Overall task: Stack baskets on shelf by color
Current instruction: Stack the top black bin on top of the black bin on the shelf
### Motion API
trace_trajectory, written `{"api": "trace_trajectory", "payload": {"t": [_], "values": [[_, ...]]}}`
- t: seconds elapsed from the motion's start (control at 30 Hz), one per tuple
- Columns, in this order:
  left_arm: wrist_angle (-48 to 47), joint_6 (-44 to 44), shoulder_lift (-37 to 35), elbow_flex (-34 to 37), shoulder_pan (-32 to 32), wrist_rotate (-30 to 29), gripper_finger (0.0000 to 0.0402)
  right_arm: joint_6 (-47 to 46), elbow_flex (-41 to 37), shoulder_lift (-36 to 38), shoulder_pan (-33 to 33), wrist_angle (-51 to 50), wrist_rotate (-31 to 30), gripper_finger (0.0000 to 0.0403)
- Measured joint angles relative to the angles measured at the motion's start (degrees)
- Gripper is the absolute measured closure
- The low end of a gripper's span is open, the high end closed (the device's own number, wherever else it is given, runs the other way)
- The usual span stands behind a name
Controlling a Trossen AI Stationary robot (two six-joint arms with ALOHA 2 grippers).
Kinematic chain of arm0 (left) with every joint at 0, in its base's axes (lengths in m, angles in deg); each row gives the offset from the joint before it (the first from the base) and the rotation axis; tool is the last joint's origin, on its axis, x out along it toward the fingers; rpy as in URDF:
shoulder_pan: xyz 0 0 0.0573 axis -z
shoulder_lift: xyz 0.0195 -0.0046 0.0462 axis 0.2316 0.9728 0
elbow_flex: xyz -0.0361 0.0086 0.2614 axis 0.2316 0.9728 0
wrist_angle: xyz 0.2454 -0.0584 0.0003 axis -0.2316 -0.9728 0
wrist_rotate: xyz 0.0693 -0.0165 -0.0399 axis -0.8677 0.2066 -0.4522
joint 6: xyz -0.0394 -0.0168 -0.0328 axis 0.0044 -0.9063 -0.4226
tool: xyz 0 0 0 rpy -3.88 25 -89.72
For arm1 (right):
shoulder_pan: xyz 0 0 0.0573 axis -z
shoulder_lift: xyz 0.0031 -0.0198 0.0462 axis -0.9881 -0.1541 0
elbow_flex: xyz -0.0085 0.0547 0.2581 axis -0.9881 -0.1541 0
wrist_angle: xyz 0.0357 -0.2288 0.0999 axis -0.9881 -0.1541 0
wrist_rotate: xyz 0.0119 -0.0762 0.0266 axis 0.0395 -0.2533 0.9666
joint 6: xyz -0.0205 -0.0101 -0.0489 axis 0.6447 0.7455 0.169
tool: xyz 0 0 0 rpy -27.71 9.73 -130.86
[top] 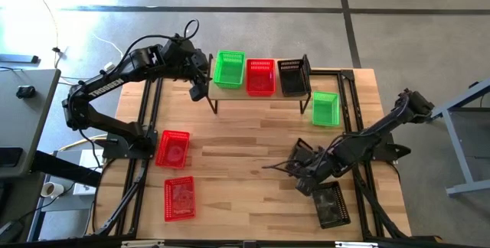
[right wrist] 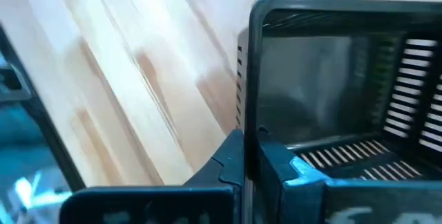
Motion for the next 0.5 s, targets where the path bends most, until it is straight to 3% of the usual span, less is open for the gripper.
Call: {"api": "trace_trajectory", "payload": {"t": [0.2, 0.5], "values": [[0.02, -0.02, 0.00, 0.00, 0.00, 0.00, 0.0213, 3.29, 8.28, 0.00, 3.15, -3.85, -6.36, 0.0402], [0.02, 1.88, 0.00, 0.00, 0.00, 0.02, 0.0213, 17.78, 16.88, 0.00, 10.61, -6.91, -12.60, 0.0402]]}}
